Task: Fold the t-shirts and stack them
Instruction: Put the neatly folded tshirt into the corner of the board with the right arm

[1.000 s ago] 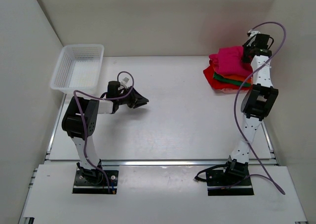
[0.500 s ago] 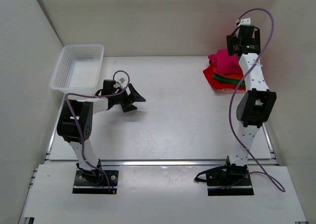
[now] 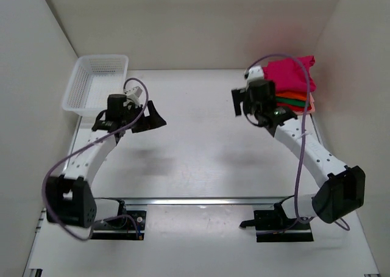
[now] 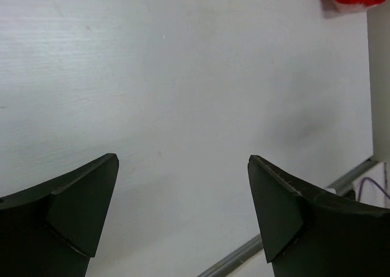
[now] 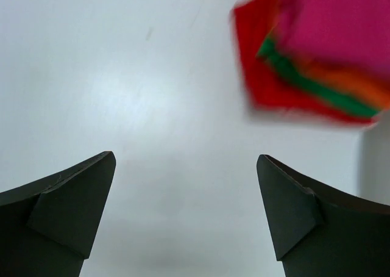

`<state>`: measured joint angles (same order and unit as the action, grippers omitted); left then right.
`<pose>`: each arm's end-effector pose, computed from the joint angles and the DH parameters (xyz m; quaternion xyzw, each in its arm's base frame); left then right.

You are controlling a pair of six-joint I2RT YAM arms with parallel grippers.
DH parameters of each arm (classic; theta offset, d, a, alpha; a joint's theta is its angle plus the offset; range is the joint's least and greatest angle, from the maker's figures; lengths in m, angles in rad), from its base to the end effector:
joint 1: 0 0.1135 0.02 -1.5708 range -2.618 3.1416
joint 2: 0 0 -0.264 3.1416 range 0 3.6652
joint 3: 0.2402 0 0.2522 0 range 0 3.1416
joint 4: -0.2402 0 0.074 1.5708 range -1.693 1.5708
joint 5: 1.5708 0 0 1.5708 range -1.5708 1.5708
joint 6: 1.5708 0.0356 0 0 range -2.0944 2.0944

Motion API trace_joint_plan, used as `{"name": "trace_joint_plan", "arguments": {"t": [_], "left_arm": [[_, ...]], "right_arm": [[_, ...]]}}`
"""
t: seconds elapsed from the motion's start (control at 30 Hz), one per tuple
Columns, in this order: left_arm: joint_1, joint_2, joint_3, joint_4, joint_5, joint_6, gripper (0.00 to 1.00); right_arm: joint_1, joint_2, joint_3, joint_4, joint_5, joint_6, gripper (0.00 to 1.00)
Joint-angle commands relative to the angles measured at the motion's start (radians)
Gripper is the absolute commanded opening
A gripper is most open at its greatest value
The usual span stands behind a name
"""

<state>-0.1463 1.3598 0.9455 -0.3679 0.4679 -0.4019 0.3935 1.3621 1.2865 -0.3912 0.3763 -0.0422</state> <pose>0.2827 -0.0579 0.2534 -0.0261 0.9021 -0.3072 0.3018 0.2911 0.1067 0.3649 -0.0850 0.8379 -0.0668 0.5350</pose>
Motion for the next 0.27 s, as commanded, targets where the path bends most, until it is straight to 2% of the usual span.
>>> {"name": "trace_joint_plan", "arguments": {"t": [0.0, 0.13, 0.23], "left_arm": [[0.031, -0.207, -0.059, -0.059, -0.119, 0.101, 0.98], [0.001, -0.462, -0.146, -0.033, -0.196, 0.274, 0.99], [0.016, -0.609, -0.197, 0.030, -0.343, 0.247, 0.99]], "right_arm": [[0.073, -0.114, -0.178, -0.028, -0.054, 0.155, 0.99], [0.183, -0.214, -0.305, -0.023, -0.027, 0.165, 0.99], [0.173, -0.289, -0.374, -0.072, -0.080, 0.214, 0.99]]}}
